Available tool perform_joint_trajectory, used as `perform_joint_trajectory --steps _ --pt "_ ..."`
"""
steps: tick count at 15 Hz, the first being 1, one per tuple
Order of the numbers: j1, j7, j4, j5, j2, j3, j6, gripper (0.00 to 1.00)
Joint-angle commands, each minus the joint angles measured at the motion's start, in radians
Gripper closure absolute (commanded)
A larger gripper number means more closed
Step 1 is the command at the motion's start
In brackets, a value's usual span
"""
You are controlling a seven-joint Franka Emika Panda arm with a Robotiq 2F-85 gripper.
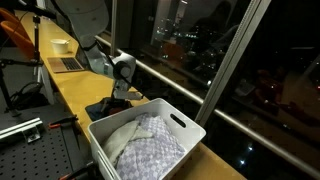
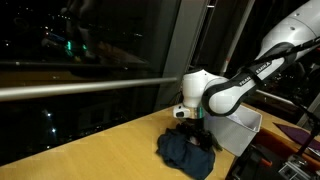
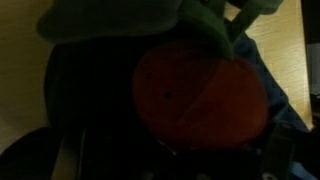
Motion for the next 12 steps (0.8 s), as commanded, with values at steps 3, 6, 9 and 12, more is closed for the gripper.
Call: perform_joint_trajectory --steps 3,6,9,12 --pt "-0.022 -0.019 0.024 0.016 -0.006 0.009 0.007 0.51" --pt "-0.020 -0.019 0.033 0.015 -0.023 0.009 -0.005 0.72" --pt "-0.013 -0.015 0.040 0.010 -0.043 0.007 -0.023 0.93" --pt "0.005 -0.001 0.036 -0.004 -0.101 -0.001 -0.070 0.97"
